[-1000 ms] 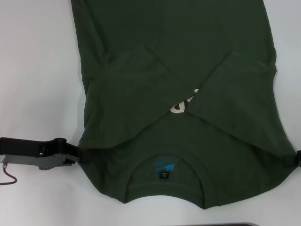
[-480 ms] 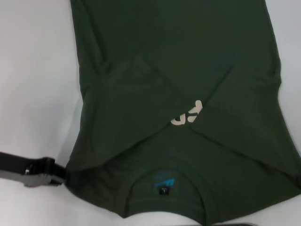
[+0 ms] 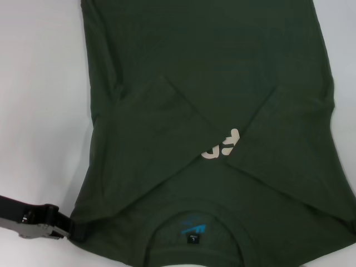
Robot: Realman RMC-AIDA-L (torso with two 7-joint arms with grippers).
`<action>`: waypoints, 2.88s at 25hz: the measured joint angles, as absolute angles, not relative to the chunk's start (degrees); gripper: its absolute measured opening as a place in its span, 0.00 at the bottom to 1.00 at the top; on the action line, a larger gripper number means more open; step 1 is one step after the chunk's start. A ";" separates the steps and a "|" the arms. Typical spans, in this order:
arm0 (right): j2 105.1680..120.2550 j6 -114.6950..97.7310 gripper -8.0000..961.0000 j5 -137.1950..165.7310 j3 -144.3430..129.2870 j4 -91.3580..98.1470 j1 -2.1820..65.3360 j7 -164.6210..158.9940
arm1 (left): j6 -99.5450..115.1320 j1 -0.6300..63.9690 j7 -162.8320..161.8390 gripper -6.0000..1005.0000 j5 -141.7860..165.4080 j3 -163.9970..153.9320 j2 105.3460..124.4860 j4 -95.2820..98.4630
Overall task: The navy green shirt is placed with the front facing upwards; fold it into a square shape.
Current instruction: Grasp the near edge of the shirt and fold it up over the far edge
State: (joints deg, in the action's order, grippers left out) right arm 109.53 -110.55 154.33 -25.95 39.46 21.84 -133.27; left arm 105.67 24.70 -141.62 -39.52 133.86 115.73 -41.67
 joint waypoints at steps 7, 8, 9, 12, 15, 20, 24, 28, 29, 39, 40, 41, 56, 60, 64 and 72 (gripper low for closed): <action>109.04 -110.98 0.06 154.26 -26.51 39.58 21.91 -133.27 | 107.21 24.97 -141.66 0.03 -38.32 134.02 115.78 -42.10; 108.98 -111.17 0.06 154.09 -26.34 39.79 21.94 -133.25 | 107.75 24.99 -141.37 0.03 -38.46 134.33 115.79 -42.48; 108.95 -111.51 0.06 153.78 -26.05 40.46 22.01 -133.19 | 108.95 25.05 -140.90 0.04 -38.80 135.17 115.93 -43.38; 108.48 -112.83 0.06 151.63 -24.93 42.88 22.79 -133.38 | 111.33 25.84 -140.30 0.04 -39.82 137.73 116.23 -46.04; 107.20 -113.53 0.06 148.27 -23.94 43.87 24.68 -134.43 | 111.98 28.13 -140.84 0.04 -40.62 138.90 116.00 -47.05; 105.50 -113.58 0.06 144.27 -23.37 43.90 27.63 -135.84 | 111.98 32.56 -142.19 0.04 -40.67 140.01 114.89 -47.36; 105.27 -113.60 0.06 143.98 -23.61 43.86 28.89 -136.45 | 111.93 34.63 -142.50 0.04 -40.69 141.13 114.34 -47.26; 104.89 -113.62 0.06 143.97 -23.21 43.89 29.33 -136.73 | 111.41 35.35 -142.87 0.04 -40.70 141.57 114.31 -47.56; 104.67 -113.61 0.06 143.92 -22.78 43.90 29.41 -136.76 | 111.11 35.65 -143.00 0.04 -40.75 141.90 114.30 -47.61; 102.95 -109.24 0.06 137.66 -19.48 43.72 31.22 -138.38 | 95.66 42.77 -145.79 0.04 -41.90 144.77 115.10 -44.18; 103.00 -108.41 0.06 137.07 -19.50 43.57 31.43 -138.39 | 93.43 43.92 -145.98 0.04 -41.93 144.57 115.65 -43.39; 103.12 -107.19 0.06 136.66 -19.52 43.41 31.76 -138.39 | 91.15 45.07 -146.06 0.04 -41.94 144.26 116.13 -42.67; 105.23 -93.17 0.06 129.52 -20.89 43.24 35.56 -136.31 | 69.62 54.38 -147.84 0.03 -41.96 141.33 118.74 -39.58; 106.33 -88.76 0.06 129.54 -24.00 43.23 36.33 -134.88 | 64.49 54.72 -147.94 0.04 -41.97 140.41 119.40 -39.21; 107.19 -83.09 0.06 129.61 -27.10 43.23 36.92 -134.74 | 60.78 54.90 -148.36 0.05 -42.00 138.53 119.80 -39.07; 107.40 -75.03 0.06 129.74 -32.00 43.37 38.27 -134.68 | 55.46 55.57 -150.38 0.07 -42.02 137.00 120.32 -39.02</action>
